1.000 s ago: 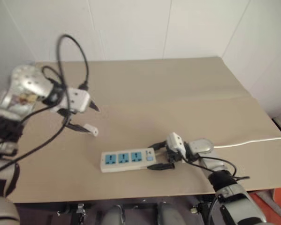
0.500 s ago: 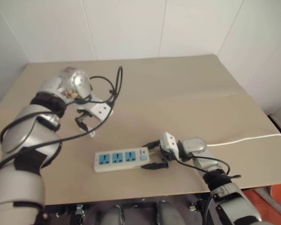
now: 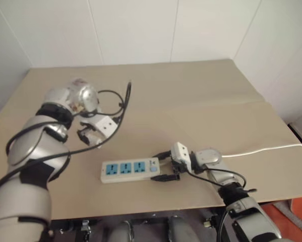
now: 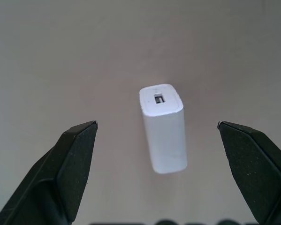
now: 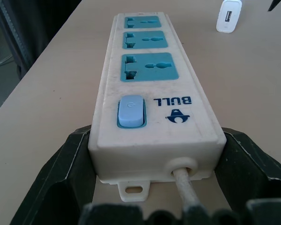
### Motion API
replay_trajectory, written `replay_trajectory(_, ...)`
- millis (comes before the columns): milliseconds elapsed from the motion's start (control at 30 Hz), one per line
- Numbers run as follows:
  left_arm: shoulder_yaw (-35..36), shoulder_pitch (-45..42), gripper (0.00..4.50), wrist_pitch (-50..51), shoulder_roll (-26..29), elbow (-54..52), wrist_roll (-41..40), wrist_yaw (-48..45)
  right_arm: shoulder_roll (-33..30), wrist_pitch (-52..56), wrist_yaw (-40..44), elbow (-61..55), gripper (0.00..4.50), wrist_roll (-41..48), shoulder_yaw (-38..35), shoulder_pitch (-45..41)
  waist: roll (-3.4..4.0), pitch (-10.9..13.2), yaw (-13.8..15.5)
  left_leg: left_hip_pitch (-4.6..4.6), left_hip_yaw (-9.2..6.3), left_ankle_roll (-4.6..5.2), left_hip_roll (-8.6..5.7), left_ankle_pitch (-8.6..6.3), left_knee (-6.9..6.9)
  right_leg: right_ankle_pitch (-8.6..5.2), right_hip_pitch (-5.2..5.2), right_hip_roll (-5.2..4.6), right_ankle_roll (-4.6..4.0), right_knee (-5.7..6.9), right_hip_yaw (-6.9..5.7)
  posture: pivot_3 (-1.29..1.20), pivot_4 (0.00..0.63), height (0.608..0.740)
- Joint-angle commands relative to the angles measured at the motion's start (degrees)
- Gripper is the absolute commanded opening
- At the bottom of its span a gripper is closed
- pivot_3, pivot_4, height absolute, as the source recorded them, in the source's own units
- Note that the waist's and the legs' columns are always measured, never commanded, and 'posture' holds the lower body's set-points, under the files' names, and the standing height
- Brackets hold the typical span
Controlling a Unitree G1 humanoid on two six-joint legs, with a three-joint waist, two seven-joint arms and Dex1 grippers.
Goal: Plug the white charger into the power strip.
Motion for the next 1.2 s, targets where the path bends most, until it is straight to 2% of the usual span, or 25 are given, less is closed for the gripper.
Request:
replay_trajectory(33, 1.7, 0.3, 4.50, -0.2, -0.2, -1.7, 1.2, 0.9, 0.6, 0.3, -1.5, -0.3, 3.42, -1.6, 1.6, 1.0, 0.00, 0.0, 0.0, 0.00, 0.00, 0.00, 0.00, 0.00, 0.00, 0.00, 0.00, 0.00, 0.00, 0.01, 0.00, 0.00, 0.150, 0.740)
replay_trajectory(800, 3.4, 3.8, 4.50, 0.3, -2.0, -2.9, 5.8, 4.2, 0.4, 2.0, -3.1, -1.0, 3.42, -0.8, 0.6, 1.4, -0.04, 0.0, 0.1, 0.05, -0.02, 0.00, -0.01, 0.01, 0.02, 0.00, 0.04, 0.00, 0.00, 0.07, -0.01, 0.00, 0.150, 0.740)
replay_trajectory(967, 2.8, 3.9, 3.36, -0.5, -1.9, -2.0, 7.2, 6.6, 0.3, 1.8, -3.1, -0.7, 3.42, -1.2, 0.9, 1.6, -0.04, 0.0, 0.1, 0.06, -0.02, 0.00, -0.01, 0.00, 0.02, 0.00, 0.04, 0.00, 0.00, 0.07, -0.01, 0.00, 0.150, 0.740)
replay_trajectory(1200, 3.1, 4.1, 1.15, -0.2, -2.4, -1.4, 7.9, 7.6, 0.1, 1.9, -3.0, -0.6, 3.42, -1.1, 1.0, 1.4, -0.04, 0.0, 0.1, 0.07, -0.02, 0.00, -0.01, 0.00, 0.02, 0.00, 0.04, 0.00, 0.00, 0.08, -0.01, 0.00, 0.150, 0.740)
